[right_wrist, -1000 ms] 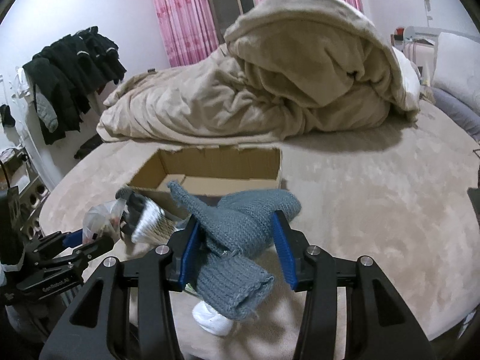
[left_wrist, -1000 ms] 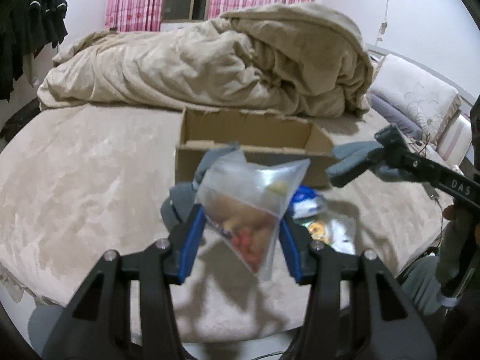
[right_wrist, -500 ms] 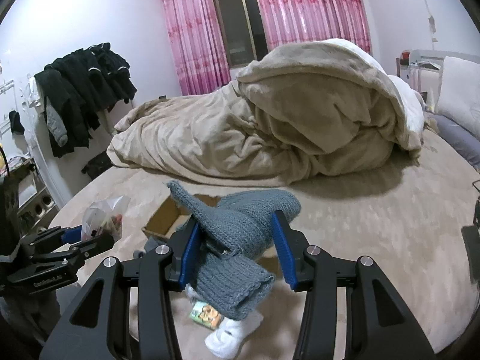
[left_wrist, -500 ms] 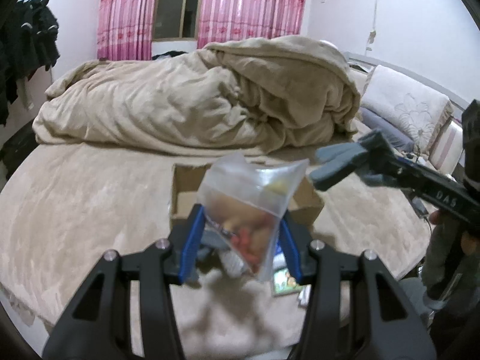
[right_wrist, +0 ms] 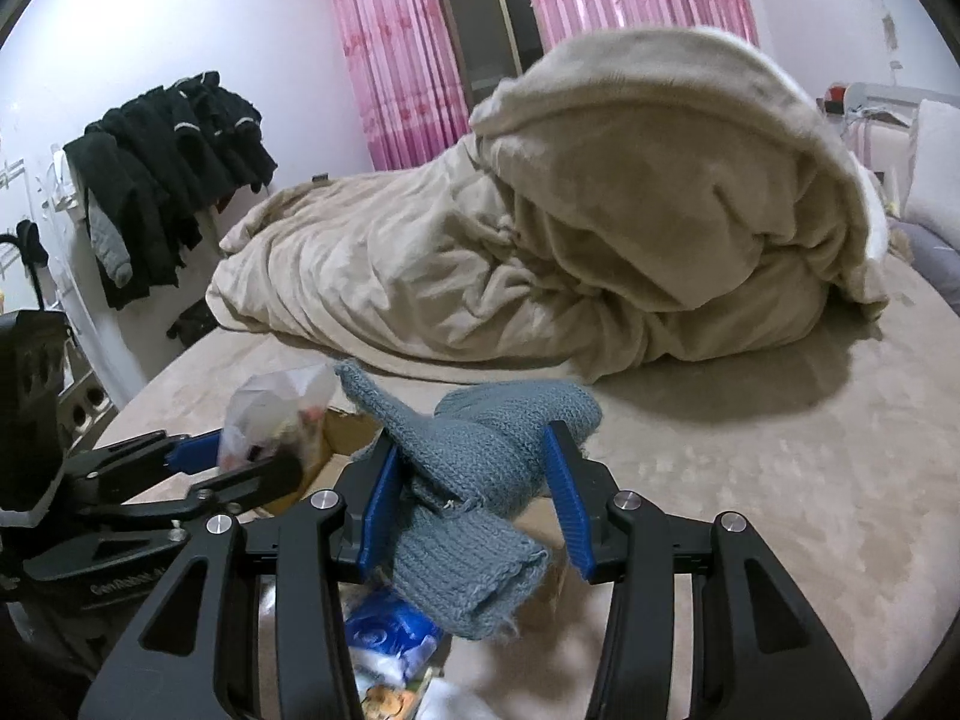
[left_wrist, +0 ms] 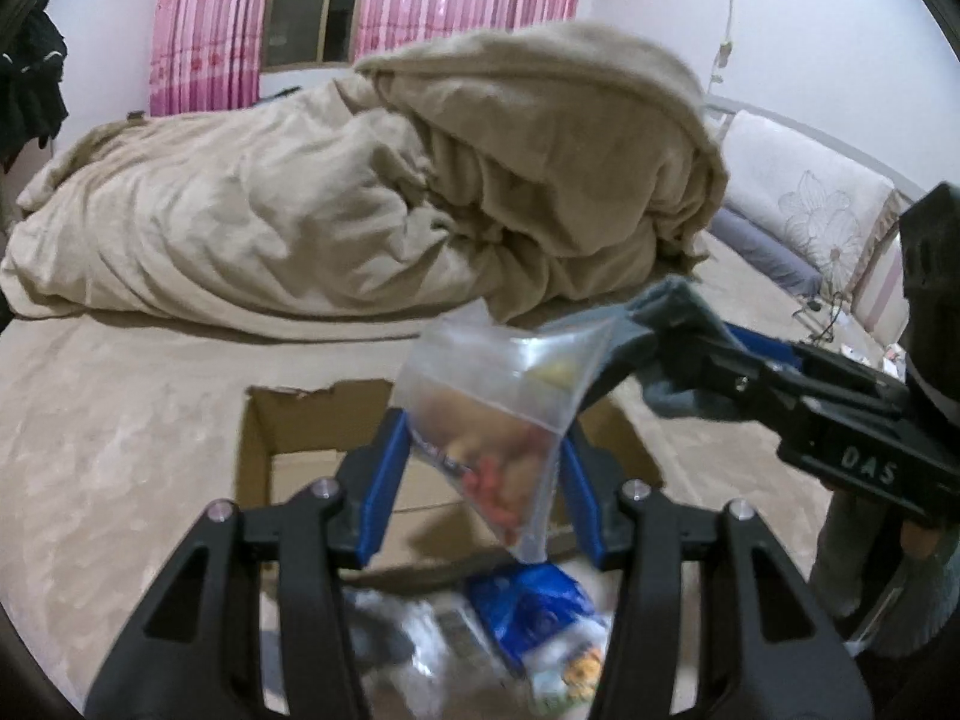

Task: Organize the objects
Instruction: 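Carry the gloves and grey socks into the box and open both tools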

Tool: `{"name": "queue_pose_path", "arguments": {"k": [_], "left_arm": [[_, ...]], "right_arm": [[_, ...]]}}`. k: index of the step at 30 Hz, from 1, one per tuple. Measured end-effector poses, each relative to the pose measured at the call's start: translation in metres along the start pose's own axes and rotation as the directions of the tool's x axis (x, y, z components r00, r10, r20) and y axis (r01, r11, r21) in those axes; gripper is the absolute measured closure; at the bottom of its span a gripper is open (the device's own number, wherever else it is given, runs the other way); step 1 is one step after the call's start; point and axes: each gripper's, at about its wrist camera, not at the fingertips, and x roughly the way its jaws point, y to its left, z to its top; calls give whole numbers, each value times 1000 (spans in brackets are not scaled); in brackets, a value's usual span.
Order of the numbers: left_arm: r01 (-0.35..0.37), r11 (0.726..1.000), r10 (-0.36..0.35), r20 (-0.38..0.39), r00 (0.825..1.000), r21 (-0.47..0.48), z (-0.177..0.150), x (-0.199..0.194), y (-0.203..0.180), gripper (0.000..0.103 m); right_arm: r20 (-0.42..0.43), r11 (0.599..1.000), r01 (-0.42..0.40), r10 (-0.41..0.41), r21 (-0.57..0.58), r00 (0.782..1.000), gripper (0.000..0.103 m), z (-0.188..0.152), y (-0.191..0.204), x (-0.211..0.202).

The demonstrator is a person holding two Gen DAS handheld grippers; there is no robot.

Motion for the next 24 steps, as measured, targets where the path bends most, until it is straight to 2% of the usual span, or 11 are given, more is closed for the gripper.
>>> {"name": "queue_pose_path", "arguments": {"k": [7,11,15,17,18,19,20,22,24], "left_arm": [[16,998,-24,-126,992,-58,-16,73,21,52],[15,998,-25,-173,985,-59,-22,90,25,51],[-2,999,-9,-208,978,-53,-22,93,25,44],[-4,998,-10,-213,977,-64,-21,92,26,38],[-12,997,-4,-214,977,-74,-20,90,28,31],[-16,997,-1,-211,977,-82,-20,86,29,29],[-16,996,-3,-206,979,-92,-20,81,31,29],[-11,995,-9,-196,981,-99,-21,70,32,29],[-36,995,18,-183,983,-95,-20,54,34,29]], "right_arm": [[-68,1000,-19,20,16,997,54,-19,-16,53],[-125,999,-29,32,27,992,53,-36,-20,75],[-147,1000,-16,19,27,989,51,-46,-25,88],[-134,999,-20,24,26,991,47,-46,-25,88],[-133,999,-19,22,26,991,42,-46,-25,89],[-130,999,-23,27,27,991,37,-46,-24,88],[-123,999,-28,31,26,992,35,-45,-24,86],[-96,999,-31,33,23,995,22,-45,-22,78],[-71,999,-22,24,27,997,18,-43,-21,69]]}}
